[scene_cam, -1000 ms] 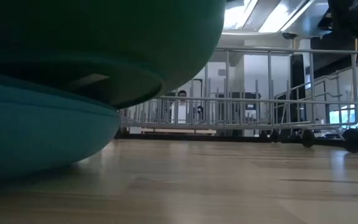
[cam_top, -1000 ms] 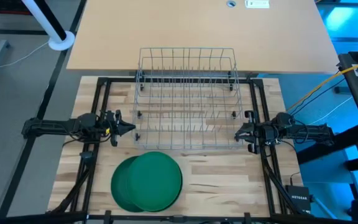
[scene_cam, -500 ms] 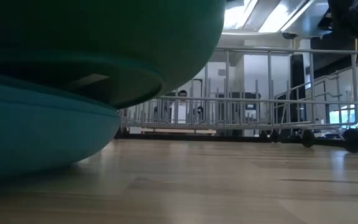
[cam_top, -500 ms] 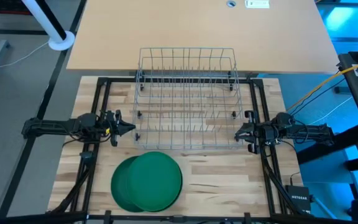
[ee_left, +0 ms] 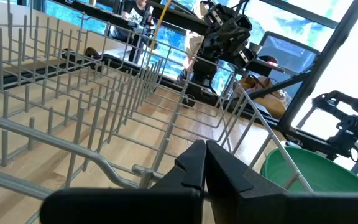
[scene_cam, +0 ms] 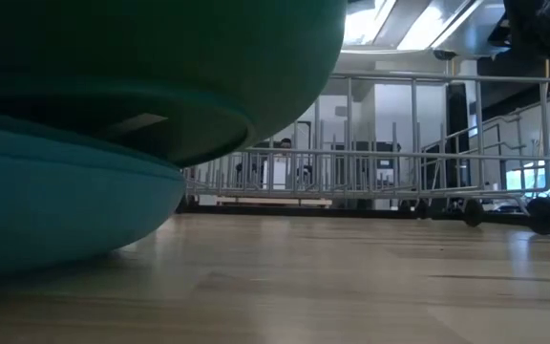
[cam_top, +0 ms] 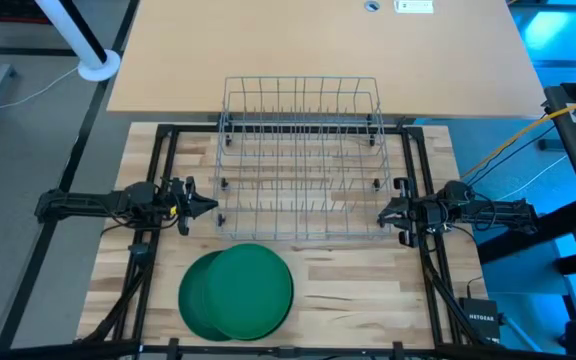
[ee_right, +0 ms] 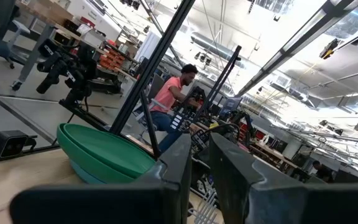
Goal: Sort dishes
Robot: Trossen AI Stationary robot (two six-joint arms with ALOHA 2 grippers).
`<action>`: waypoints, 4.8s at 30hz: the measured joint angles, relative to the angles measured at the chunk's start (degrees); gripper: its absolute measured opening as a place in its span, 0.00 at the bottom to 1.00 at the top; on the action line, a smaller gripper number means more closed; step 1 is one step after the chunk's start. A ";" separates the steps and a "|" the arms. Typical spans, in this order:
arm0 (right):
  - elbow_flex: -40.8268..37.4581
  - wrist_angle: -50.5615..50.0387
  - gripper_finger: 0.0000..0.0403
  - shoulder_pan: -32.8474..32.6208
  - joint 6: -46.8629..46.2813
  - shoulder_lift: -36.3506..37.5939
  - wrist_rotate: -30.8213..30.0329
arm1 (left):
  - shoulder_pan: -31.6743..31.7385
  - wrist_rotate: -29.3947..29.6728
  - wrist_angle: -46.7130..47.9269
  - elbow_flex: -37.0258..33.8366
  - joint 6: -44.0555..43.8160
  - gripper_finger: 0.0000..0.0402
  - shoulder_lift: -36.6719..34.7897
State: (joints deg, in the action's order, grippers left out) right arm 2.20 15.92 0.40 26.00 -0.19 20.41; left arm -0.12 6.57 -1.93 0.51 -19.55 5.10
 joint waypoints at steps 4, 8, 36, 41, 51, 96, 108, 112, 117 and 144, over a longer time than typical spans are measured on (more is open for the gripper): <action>0.00 0.00 0.16 -0.01 0.00 0.00 -0.01 | -0.02 0.02 0.00 0.00 0.00 0.01 0.00; 0.00 0.00 0.16 0.00 0.00 0.00 0.00 | -0.01 0.00 0.00 0.00 0.00 0.01 0.01; 0.00 0.00 0.16 -0.01 0.00 0.00 -0.01 | 0.00 -1.96 -9.32 0.00 -22.29 0.01 -0.02; 0.00 0.00 0.16 0.00 0.00 0.00 0.01 | 0.00 -2.05 -16.06 0.00 -28.51 0.01 -0.04; 0.00 -0.04 0.16 0.00 0.00 0.00 -0.01 | -1.21 -3.65 -27.03 3.33 -18.94 0.01 0.42; -0.04 -6.54 0.16 -0.01 1.47 0.02 -1.60 | -22.53 0.70 -38.55 40.48 -12.45 0.01 59.53; -0.02 2.41 0.16 -0.01 -3.59 -0.50 -4.95 | -32.11 17.65 -8.38 56.76 -12.49 0.00 64.15; -0.02 3.20 0.16 -0.01 -5.01 -0.52 -4.87 | -35.58 23.54 6.87 67.37 -15.81 0.00 68.95; -0.02 3.83 0.16 -0.01 -5.05 -0.52 -4.38 | -38.69 27.67 32.08 77.82 -35.00 0.00 75.52; -0.02 3.68 0.16 -0.01 -4.74 -0.55 -4.34 | -41.70 -2.60 57.87 82.31 -101.50 0.16 83.42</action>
State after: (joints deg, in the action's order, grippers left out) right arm 2.17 19.60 0.38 21.26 -0.73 16.08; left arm -41.82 3.97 55.93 82.83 -121.05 88.53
